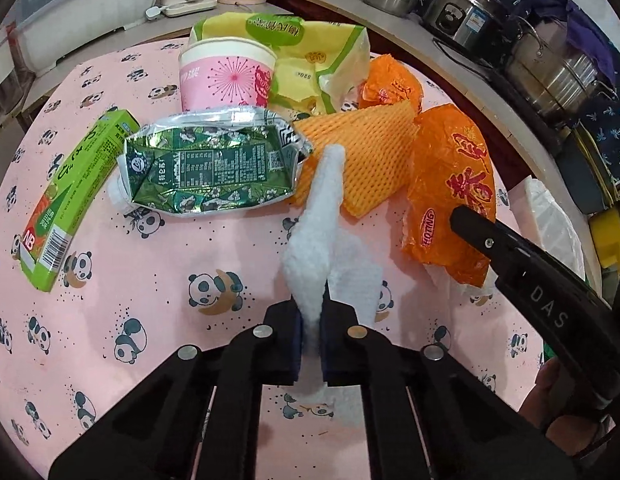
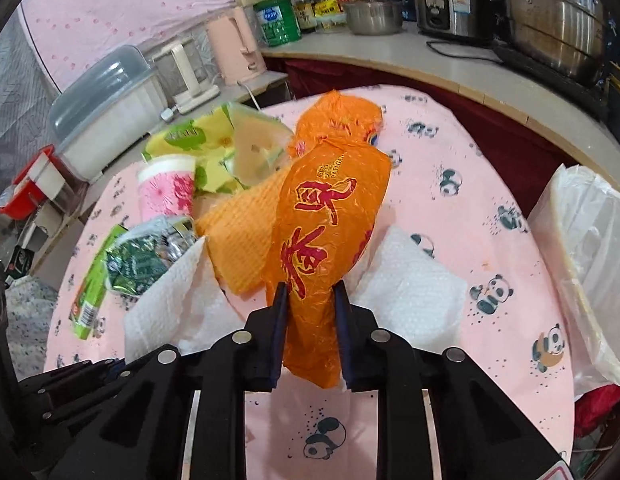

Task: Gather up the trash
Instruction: 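Carry the orange bag and tissue to the bin and open both grippers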

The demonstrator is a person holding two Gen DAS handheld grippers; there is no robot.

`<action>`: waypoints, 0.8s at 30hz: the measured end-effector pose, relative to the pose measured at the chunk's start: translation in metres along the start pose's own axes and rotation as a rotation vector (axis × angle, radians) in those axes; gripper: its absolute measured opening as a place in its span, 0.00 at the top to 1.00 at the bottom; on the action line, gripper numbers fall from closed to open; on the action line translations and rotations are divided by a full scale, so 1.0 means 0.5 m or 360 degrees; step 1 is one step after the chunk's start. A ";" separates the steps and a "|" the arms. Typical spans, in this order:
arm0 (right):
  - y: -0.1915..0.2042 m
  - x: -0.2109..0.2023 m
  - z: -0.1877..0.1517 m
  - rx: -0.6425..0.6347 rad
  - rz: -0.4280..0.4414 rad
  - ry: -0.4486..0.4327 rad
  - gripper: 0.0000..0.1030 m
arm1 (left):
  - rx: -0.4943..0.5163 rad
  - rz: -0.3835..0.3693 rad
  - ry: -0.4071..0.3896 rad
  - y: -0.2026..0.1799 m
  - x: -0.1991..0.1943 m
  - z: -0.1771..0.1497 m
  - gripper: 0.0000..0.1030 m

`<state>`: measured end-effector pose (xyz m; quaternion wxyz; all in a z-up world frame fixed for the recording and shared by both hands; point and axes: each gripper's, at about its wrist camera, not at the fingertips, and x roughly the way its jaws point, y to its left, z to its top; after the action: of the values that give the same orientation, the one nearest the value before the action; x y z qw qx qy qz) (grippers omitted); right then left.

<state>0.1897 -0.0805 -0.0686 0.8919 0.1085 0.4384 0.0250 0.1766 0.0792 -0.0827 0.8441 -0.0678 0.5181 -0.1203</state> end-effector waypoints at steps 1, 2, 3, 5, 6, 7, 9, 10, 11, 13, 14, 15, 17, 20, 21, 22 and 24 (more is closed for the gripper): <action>0.001 -0.016 0.003 -0.0001 0.0010 -0.0029 0.81 | 0.0009 -0.0007 -0.0020 -0.005 -0.011 0.002 0.94; 0.001 -0.031 0.007 -0.0001 0.0015 -0.0056 0.81 | 0.0014 -0.0012 -0.0035 -0.009 -0.021 0.003 0.94; 0.000 -0.046 0.011 -0.0001 0.0018 -0.0080 0.81 | 0.0019 -0.0018 -0.0052 -0.014 -0.032 0.004 0.95; -0.004 -0.083 0.021 0.0004 0.0021 -0.0142 0.81 | 0.0033 -0.0034 -0.0088 -0.025 -0.054 0.006 0.95; -0.008 -0.101 0.025 0.0010 0.0019 -0.0173 0.81 | 0.0041 -0.0039 -0.0103 -0.032 -0.062 0.008 0.95; -0.014 -0.117 0.029 0.0017 0.0018 -0.0199 0.81 | 0.0053 -0.0047 -0.0124 -0.039 -0.076 0.010 0.95; -0.025 -0.150 0.036 0.0031 0.0009 -0.0251 0.81 | 0.0073 -0.0061 -0.0156 -0.054 -0.096 0.012 0.95; -0.031 -0.168 0.039 0.0038 -0.0002 -0.0280 0.81 | 0.0082 -0.0068 -0.0168 -0.062 -0.103 0.015 0.95; -0.039 -0.185 0.040 0.0044 -0.0017 -0.0307 0.81 | 0.0095 -0.0077 -0.0182 -0.071 -0.112 0.017 0.95; -0.054 -0.215 0.042 0.0051 -0.0051 -0.0354 0.81 | 0.0126 -0.0090 -0.0209 -0.093 -0.128 0.019 0.95; -0.062 -0.228 0.041 0.0056 -0.0070 -0.0375 0.81 | 0.0141 -0.0098 -0.0220 -0.103 -0.134 0.020 0.95; -0.071 -0.240 0.040 0.0063 -0.0085 -0.0391 0.81 | 0.0157 -0.0102 -0.0232 -0.119 -0.140 0.022 0.95; -0.094 -0.264 0.037 0.0085 -0.0118 -0.0425 0.81 | 0.0196 -0.0121 -0.0257 -0.148 -0.151 0.024 0.95; -0.132 -0.292 0.030 0.0124 -0.0166 -0.0456 0.81 | 0.0259 -0.0144 -0.0286 -0.192 -0.163 0.024 0.95; -0.145 -0.300 0.026 0.0136 -0.0181 -0.0463 0.81 | 0.0282 -0.0152 -0.0294 -0.209 -0.165 0.024 0.95; -0.158 -0.306 0.022 0.0149 -0.0200 -0.0470 0.81 | 0.0306 -0.0162 -0.0298 -0.227 -0.167 0.024 0.95; -0.185 -0.318 0.013 0.0177 -0.0238 -0.0480 0.81 | 0.0350 -0.0179 -0.0304 -0.262 -0.169 0.022 0.95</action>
<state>0.0923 -0.1938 0.0388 0.9395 0.1272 0.3072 -0.0822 0.1323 -0.0238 0.0262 0.8838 -0.0150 0.4144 -0.2164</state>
